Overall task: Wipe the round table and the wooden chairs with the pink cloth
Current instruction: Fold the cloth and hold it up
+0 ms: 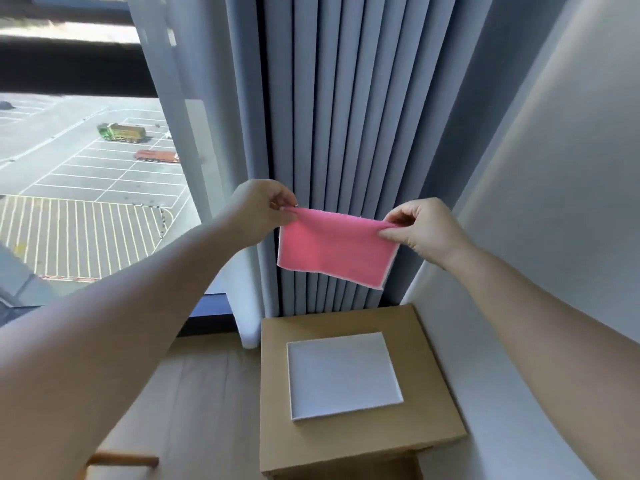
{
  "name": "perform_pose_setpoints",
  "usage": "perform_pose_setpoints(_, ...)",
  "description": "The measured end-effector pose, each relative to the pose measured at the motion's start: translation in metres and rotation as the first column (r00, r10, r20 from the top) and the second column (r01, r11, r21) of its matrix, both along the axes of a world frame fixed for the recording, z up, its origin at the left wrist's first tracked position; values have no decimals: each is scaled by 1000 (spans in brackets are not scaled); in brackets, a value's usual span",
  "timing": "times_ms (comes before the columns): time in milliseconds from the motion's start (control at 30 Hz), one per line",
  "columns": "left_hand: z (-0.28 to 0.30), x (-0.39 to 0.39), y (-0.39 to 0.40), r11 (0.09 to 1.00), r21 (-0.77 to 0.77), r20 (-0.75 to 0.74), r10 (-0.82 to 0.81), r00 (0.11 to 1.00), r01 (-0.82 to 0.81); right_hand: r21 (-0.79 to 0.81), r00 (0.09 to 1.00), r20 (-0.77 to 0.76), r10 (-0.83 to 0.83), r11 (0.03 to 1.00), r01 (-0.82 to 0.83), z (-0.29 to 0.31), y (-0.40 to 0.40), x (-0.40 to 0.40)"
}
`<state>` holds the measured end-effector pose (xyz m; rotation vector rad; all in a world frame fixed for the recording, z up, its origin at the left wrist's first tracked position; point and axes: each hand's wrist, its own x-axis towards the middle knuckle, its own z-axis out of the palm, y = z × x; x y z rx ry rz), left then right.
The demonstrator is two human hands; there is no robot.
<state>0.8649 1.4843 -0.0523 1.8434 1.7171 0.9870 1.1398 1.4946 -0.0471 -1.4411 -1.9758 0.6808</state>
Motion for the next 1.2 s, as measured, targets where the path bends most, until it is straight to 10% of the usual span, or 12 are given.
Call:
perform_pose_setpoints(500, -245, 37, -32, 803, -578, -160, 58, 985, -142, -559, 938, 209, 277, 821, -118, -258, 48, 14)
perform_pose_setpoints(633, -336, 46, -29, 713, -690, 44, 213, 976, -125, -587, 956, 259, 138, 809, 42, -356, 46, 16)
perform_pose_setpoints(967, -495, 69, -33, 666, -710, 170, 477, 862, -228, -621, 976, 216, 16, 774, 124, -500, 33, 32)
perform_pose_setpoints(1200, -522, 69, -8, 738, -600, -140, 284, 949, -310, -535, 939, 342, 18, 826, 179, -530, 54, 23)
